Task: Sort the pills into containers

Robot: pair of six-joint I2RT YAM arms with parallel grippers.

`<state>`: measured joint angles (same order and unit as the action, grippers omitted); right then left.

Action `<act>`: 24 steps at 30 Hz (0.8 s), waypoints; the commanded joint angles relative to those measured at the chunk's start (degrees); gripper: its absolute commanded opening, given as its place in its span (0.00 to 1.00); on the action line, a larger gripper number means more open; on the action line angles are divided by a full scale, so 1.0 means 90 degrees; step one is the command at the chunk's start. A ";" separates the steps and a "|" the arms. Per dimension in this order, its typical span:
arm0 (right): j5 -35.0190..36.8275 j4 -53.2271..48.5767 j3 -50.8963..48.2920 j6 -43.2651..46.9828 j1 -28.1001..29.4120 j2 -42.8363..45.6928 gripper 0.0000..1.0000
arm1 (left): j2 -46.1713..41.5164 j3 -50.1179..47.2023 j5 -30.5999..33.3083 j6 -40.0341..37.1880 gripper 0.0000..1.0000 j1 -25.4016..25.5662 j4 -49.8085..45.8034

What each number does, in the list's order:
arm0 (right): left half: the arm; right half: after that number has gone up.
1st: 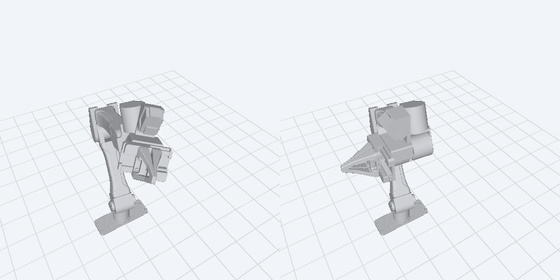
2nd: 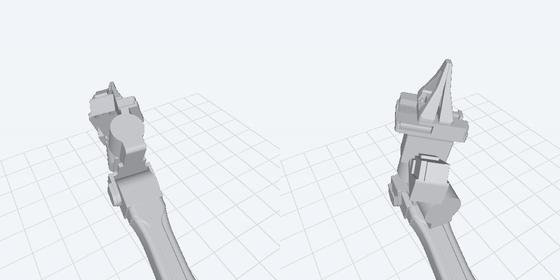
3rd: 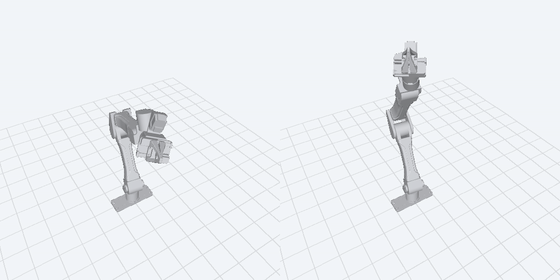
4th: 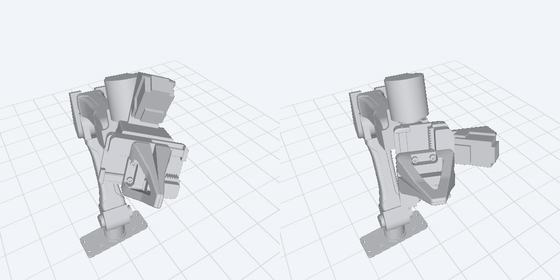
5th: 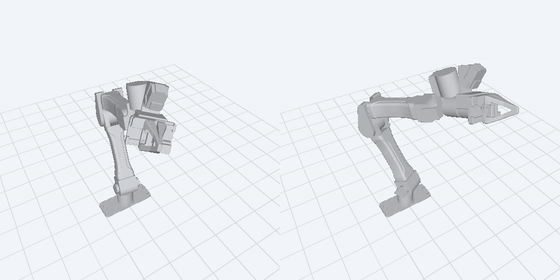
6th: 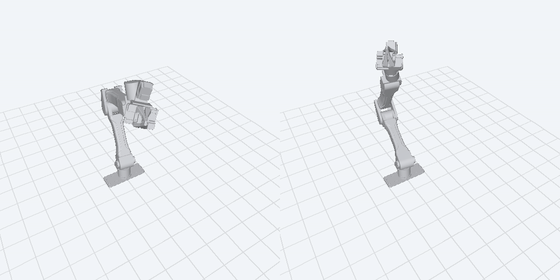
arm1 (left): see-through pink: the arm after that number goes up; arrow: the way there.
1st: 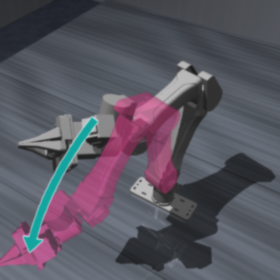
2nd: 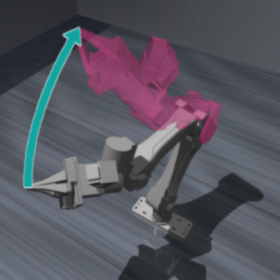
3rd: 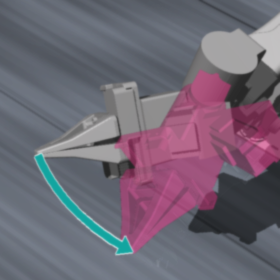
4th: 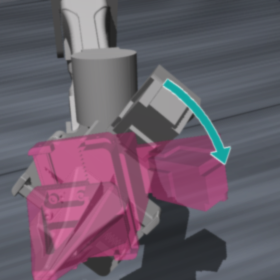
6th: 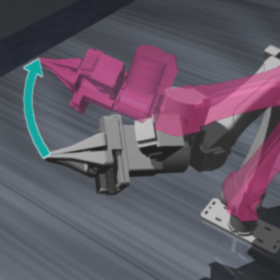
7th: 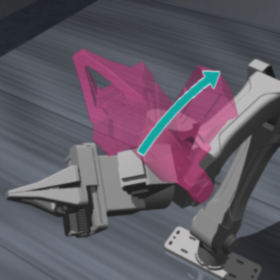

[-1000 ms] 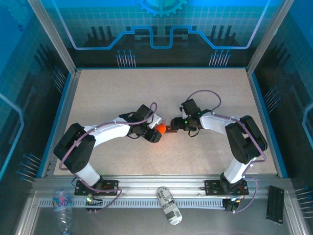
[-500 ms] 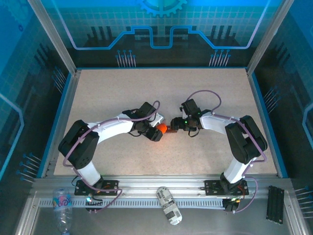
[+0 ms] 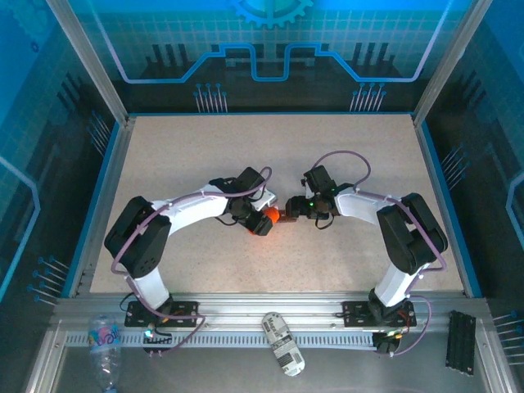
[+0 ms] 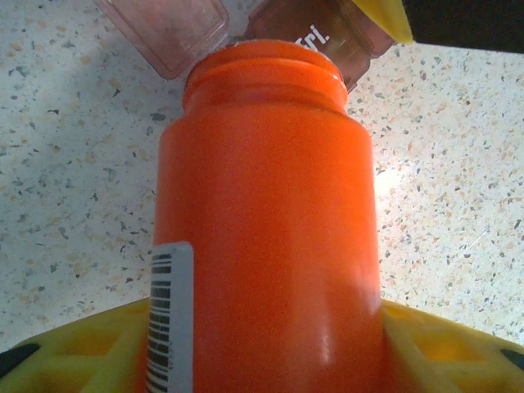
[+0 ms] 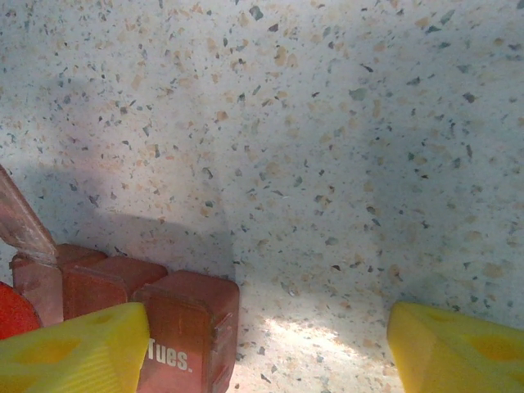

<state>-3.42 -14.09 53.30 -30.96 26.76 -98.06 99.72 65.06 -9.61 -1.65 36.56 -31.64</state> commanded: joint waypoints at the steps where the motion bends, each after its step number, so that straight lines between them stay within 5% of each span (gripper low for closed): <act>1: -0.0069 0.0022 -0.0111 -0.0085 -0.0015 -0.0117 0.78 | 0.0110 0.0219 0.0099 -0.0159 0.00 0.0049 -0.0349; 24: -0.0098 0.0105 -0.0199 -0.0127 -0.0010 -0.0224 0.78 | 0.0351 0.0886 0.0306 -0.0305 0.00 0.0049 -0.1055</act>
<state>-3.44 -13.41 52.93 -31.33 26.68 -98.06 102.39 71.02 -7.44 -3.40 36.67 -38.68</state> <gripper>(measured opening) 0.776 0.545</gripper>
